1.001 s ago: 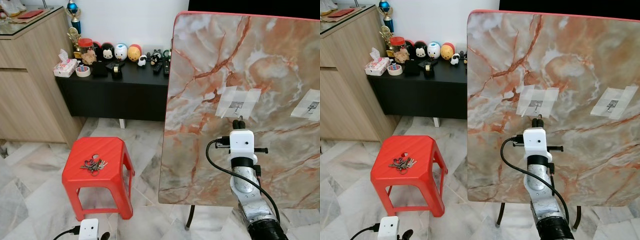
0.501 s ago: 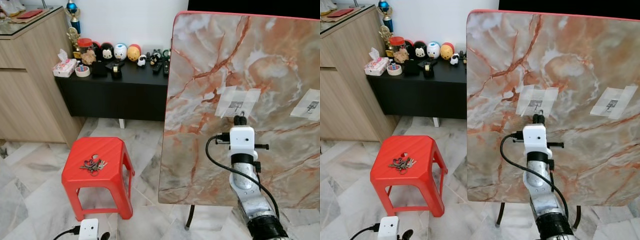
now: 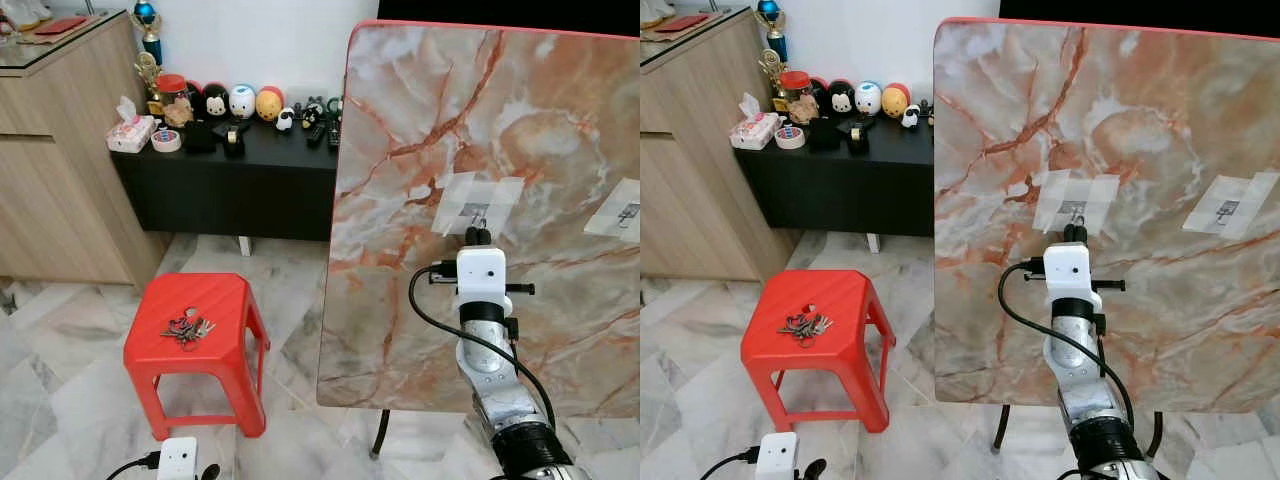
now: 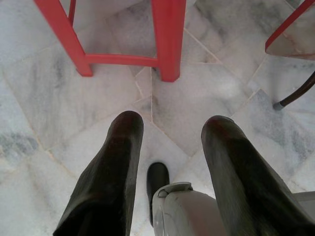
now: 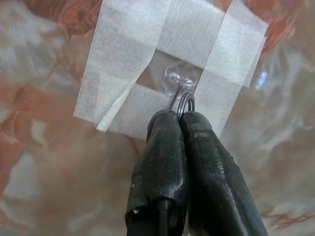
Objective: Hang keys on a hook
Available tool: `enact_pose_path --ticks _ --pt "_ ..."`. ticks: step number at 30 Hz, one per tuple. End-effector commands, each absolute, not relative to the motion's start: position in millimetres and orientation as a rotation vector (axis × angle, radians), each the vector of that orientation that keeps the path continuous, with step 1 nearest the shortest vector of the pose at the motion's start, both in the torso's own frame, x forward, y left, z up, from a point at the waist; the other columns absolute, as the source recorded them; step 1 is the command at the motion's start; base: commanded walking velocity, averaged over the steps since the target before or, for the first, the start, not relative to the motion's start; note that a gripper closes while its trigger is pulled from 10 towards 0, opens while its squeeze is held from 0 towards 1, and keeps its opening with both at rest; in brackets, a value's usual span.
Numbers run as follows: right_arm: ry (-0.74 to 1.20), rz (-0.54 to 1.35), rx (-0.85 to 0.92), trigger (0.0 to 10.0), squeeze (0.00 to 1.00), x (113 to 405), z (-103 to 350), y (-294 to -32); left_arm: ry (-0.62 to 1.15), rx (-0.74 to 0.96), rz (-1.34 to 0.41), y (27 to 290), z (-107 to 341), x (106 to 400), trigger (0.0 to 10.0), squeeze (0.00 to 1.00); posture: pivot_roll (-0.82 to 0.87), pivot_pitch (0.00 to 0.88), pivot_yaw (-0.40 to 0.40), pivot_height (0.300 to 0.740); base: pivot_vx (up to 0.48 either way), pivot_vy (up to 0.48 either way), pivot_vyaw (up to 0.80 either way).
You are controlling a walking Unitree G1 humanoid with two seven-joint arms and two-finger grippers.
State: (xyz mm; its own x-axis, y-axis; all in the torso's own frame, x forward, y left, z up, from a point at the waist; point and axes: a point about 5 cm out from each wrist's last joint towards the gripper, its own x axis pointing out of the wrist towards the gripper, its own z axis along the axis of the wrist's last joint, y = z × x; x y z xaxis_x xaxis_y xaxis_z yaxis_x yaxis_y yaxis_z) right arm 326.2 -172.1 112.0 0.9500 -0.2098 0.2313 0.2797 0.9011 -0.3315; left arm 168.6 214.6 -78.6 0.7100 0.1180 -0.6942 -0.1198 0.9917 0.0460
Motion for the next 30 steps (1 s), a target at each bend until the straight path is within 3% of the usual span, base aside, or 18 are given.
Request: enact_pose_path --ticks 1,30 --pt "-0.19 -0.249 -0.373 10.0 0.0 329.3 114.1 -171.3 0.783 0.004 0.13 214.7 -79.7 167.2 10.0 0.0 0.04 0.0 -0.075 0.74 0.0 0.0 0.0" --pt "-0.164 -0.172 -0.441 10.0 0.0 330.4 108.0 -163.0 0.792 0.003 0.126 214.0 -80.7 166.1 10.0 0.0 0.04 0.0 -0.077 0.74 0.0 0.0 0.0"
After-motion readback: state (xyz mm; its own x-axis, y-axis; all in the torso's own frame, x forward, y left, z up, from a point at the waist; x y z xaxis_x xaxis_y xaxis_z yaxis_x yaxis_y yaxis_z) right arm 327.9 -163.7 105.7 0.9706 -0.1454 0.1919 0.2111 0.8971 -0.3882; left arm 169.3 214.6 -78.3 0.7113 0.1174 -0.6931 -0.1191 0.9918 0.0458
